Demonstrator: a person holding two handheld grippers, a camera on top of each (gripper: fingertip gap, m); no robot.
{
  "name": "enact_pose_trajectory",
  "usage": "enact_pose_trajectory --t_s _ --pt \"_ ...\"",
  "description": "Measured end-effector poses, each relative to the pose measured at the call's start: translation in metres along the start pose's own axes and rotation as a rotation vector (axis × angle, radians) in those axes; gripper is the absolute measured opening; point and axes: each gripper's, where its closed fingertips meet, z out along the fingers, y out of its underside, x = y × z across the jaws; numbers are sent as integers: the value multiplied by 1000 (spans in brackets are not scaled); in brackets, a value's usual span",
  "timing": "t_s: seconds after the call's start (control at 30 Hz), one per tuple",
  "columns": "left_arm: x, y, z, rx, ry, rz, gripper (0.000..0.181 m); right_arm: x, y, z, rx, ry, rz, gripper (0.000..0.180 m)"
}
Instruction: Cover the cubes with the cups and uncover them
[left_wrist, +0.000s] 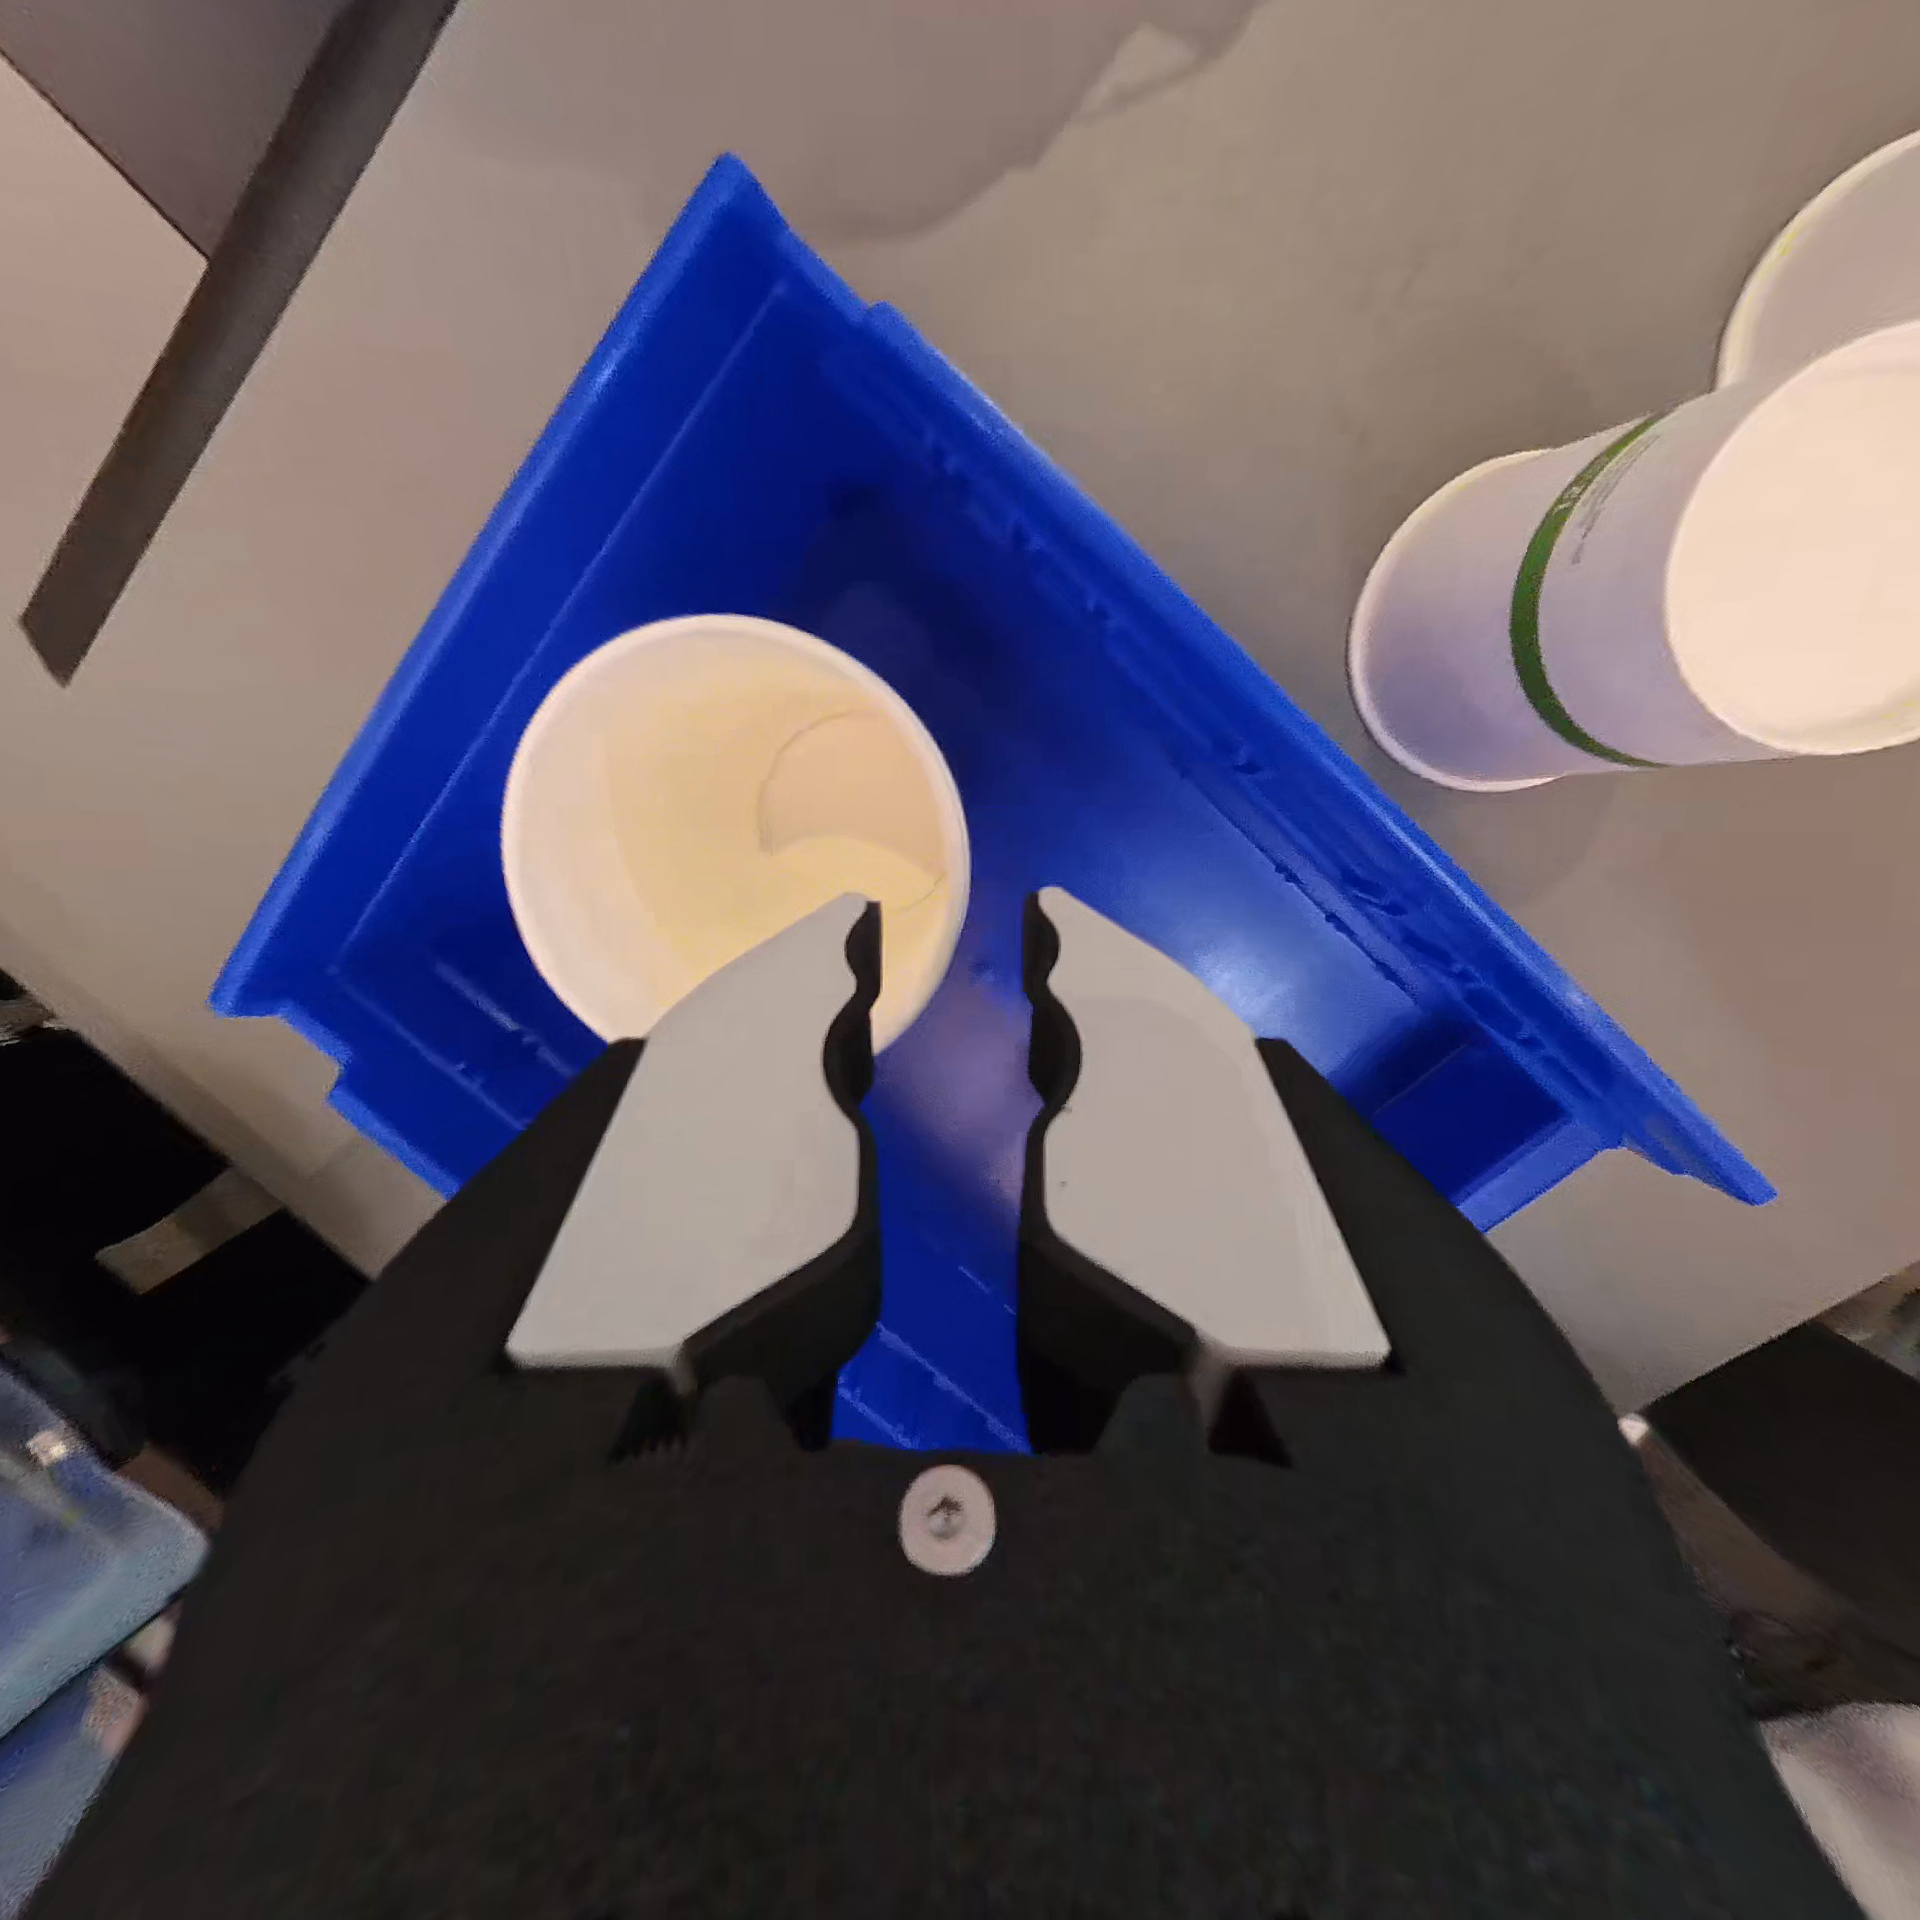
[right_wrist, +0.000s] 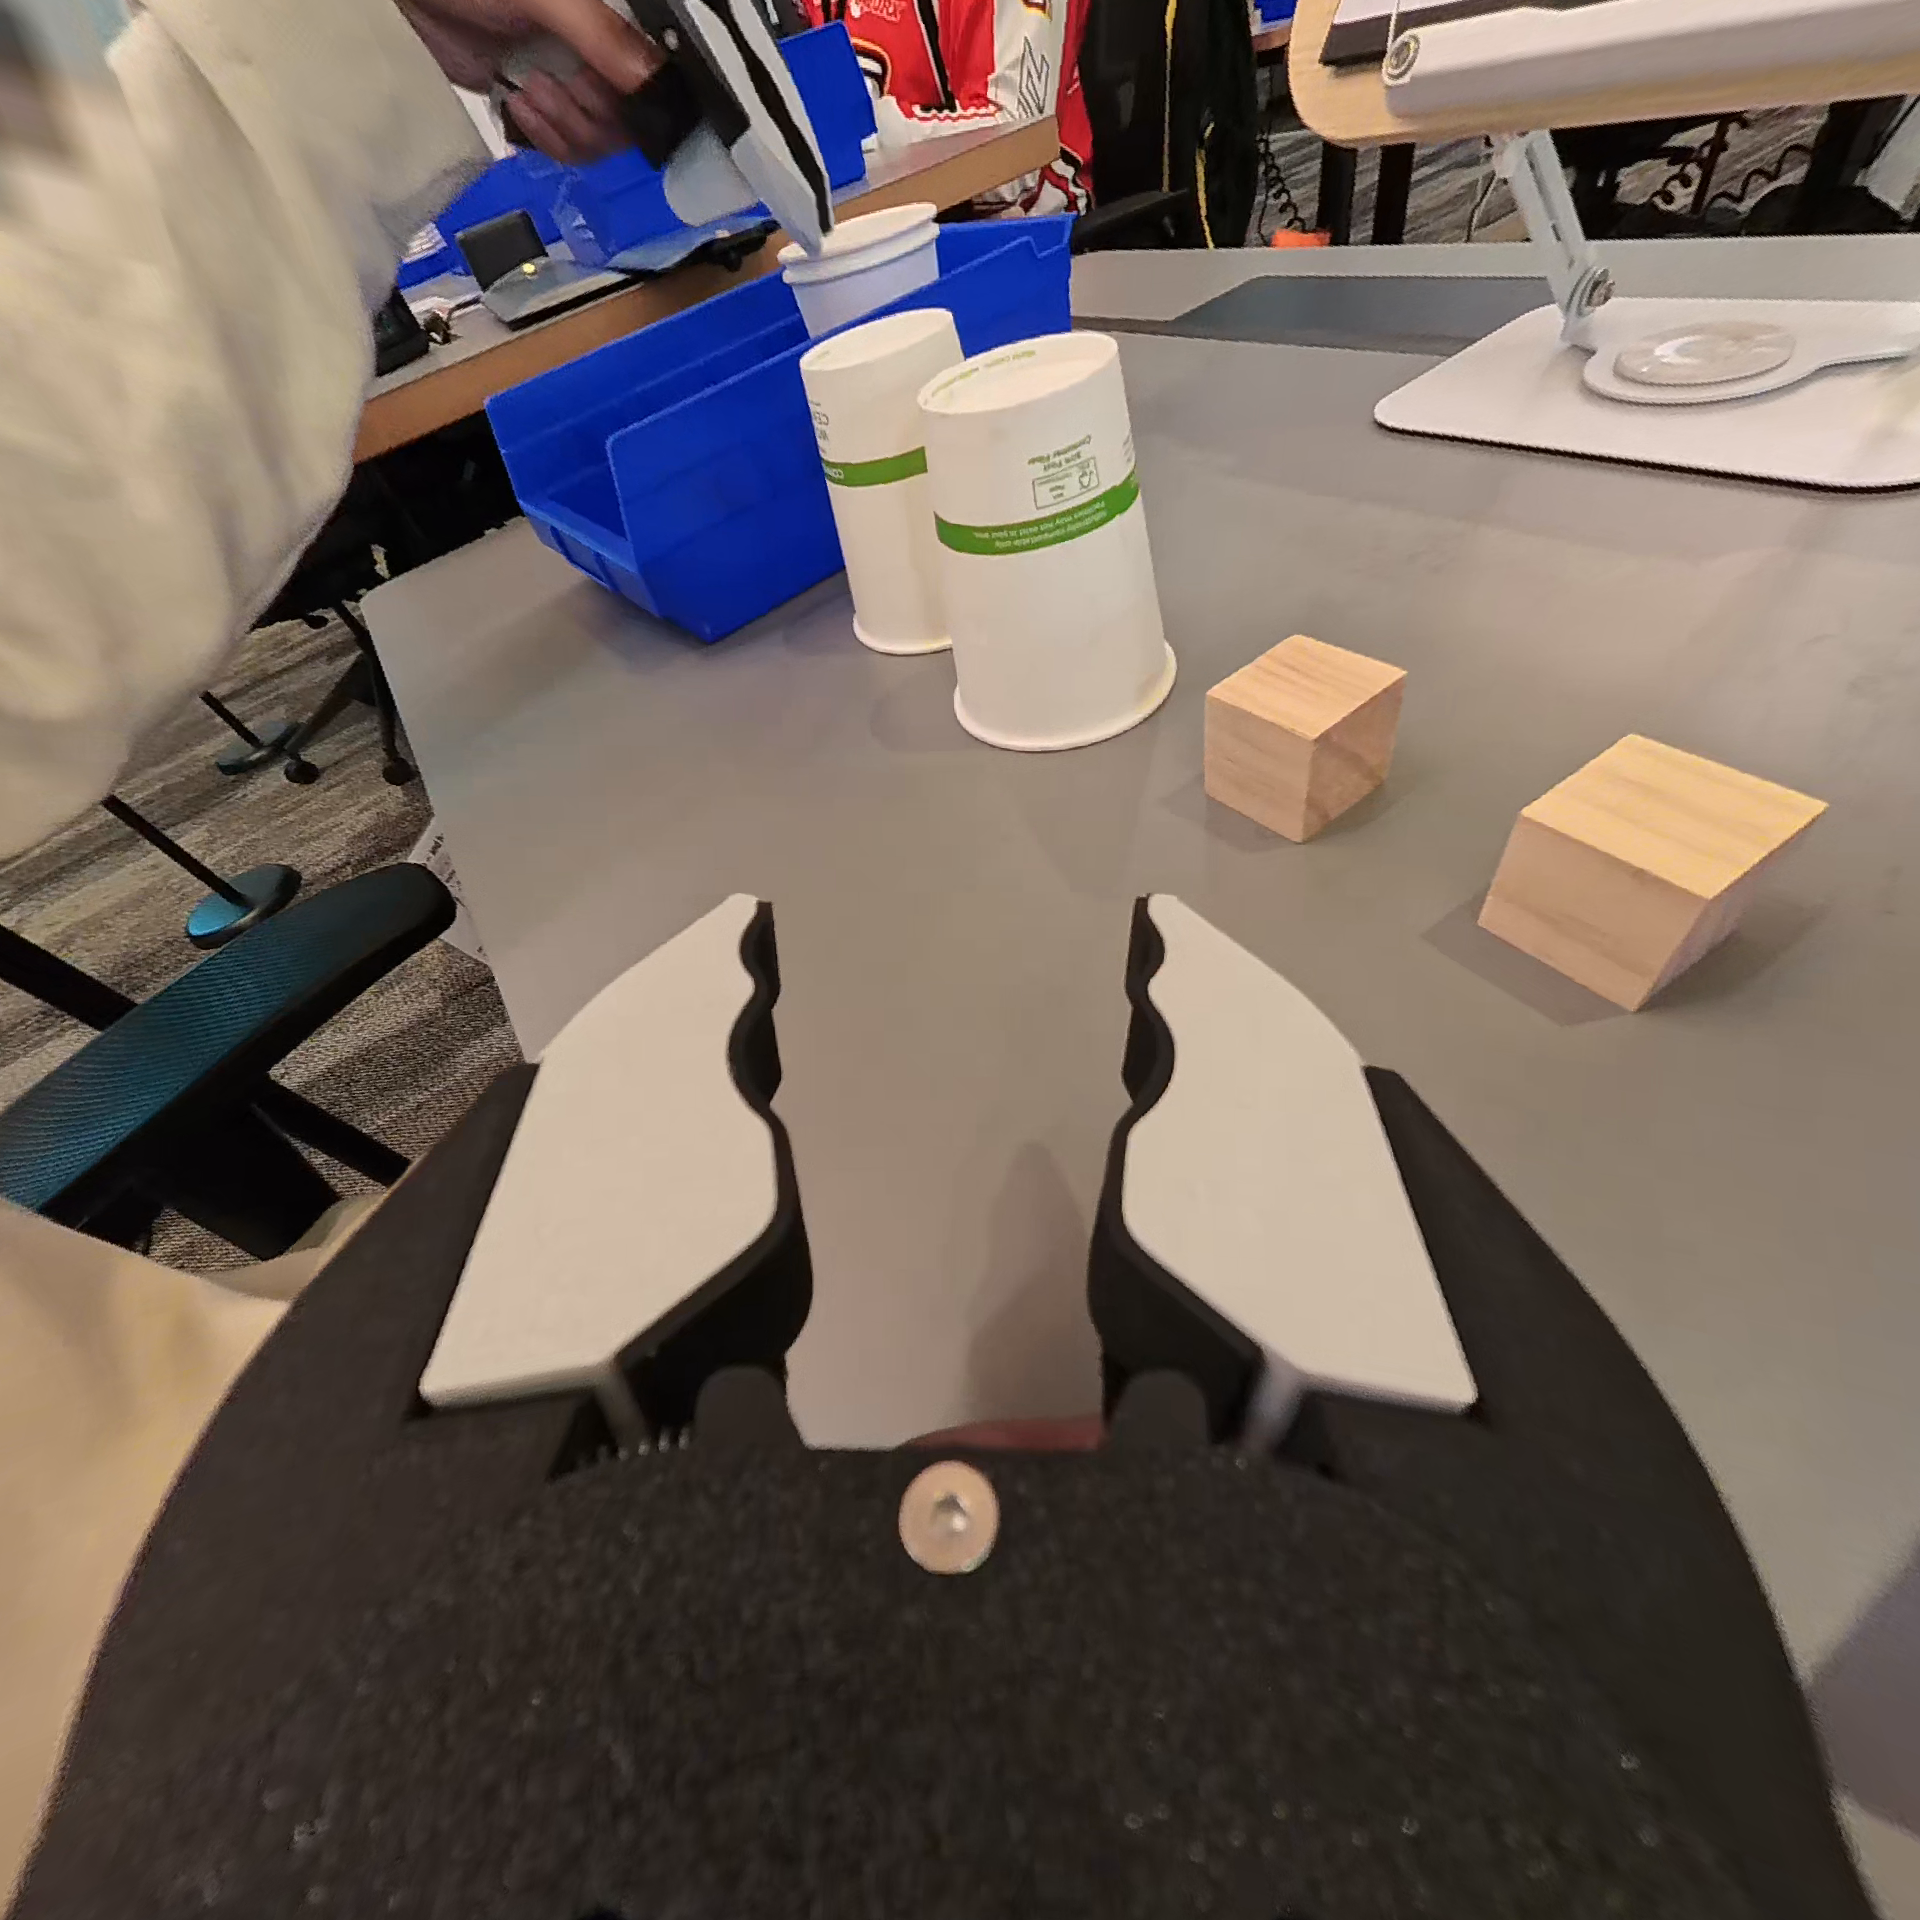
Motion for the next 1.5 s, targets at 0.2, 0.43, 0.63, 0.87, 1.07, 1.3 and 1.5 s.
enact_pose_trajectory --t_s 0.2,0.43,0.63,0.87,1.07,1.3,1.5 --pt "-7 9 8 -40 7 12 8 -2 -2 -1 3 -12 0 63" --pt "-7 8 11 -44 9 36 4 -2 -1 -1 -5 -16 4 61" --pt "-11 2 1 -24 1 37 3 -3 0 0 -10 -17 4 61" --pt "-14 -2 -21 -31 0 49 4 -2 0 -1 -13 -18 8 60" --pt "-19 4 -22 -86 -29 54 4 -4 1 -2 -17 -20 1 60" --pt "-9 -12 -57 6 -36 98 4 -2 -1 -4 -11 -16 3 60" --pt "2 -33 -119 180 -133 147 3 1 -2 -4 10 -20 33 61"
